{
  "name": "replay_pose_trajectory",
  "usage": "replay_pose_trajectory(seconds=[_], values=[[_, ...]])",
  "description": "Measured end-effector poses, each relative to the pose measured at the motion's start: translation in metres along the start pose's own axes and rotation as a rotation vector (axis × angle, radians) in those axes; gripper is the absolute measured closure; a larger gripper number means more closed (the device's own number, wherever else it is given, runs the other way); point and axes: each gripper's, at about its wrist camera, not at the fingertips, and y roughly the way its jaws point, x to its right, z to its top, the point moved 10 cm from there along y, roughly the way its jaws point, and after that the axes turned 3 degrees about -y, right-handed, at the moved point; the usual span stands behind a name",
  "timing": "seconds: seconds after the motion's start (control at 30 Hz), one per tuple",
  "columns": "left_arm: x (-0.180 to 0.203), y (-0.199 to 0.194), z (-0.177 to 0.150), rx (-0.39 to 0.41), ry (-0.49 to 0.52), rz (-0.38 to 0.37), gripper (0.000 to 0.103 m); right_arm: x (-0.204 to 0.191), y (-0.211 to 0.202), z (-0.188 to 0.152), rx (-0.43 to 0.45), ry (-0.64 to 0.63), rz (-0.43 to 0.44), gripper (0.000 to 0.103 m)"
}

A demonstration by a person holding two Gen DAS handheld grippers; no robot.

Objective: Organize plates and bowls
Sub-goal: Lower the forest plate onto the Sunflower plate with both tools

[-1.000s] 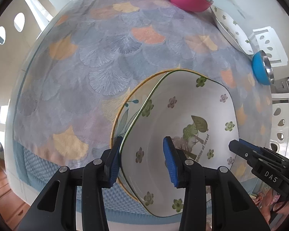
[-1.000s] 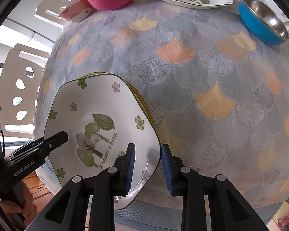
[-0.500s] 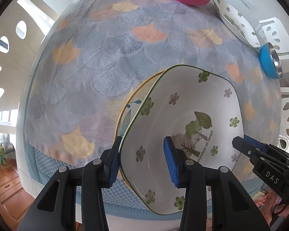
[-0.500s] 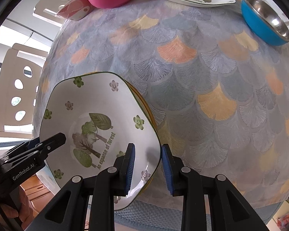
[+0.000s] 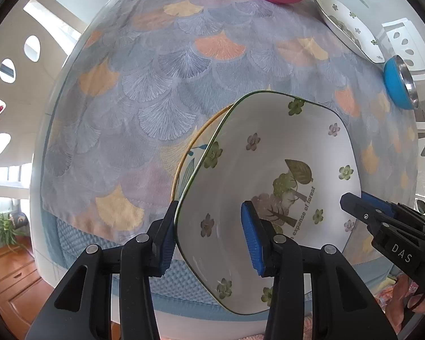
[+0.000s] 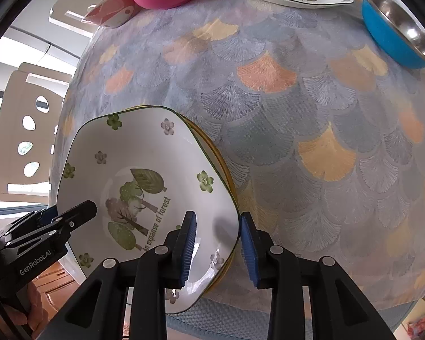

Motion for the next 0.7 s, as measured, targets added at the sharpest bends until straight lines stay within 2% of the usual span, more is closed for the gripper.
replay_pose_trajectory(seconds=[0.53,0.7], values=[[0.0085,-0.0003,0.0005,-0.009,0.01,0.036,0.063,0.0031,0.0005,-0.0038,-0.016,0.025,0.032,0.071],[0.0093,-0.0034,0.0015,-0.008,0.015,0.027,0.061,0.004,0.0014,-0.0044,-0.02,0.036,0.046,0.071]])
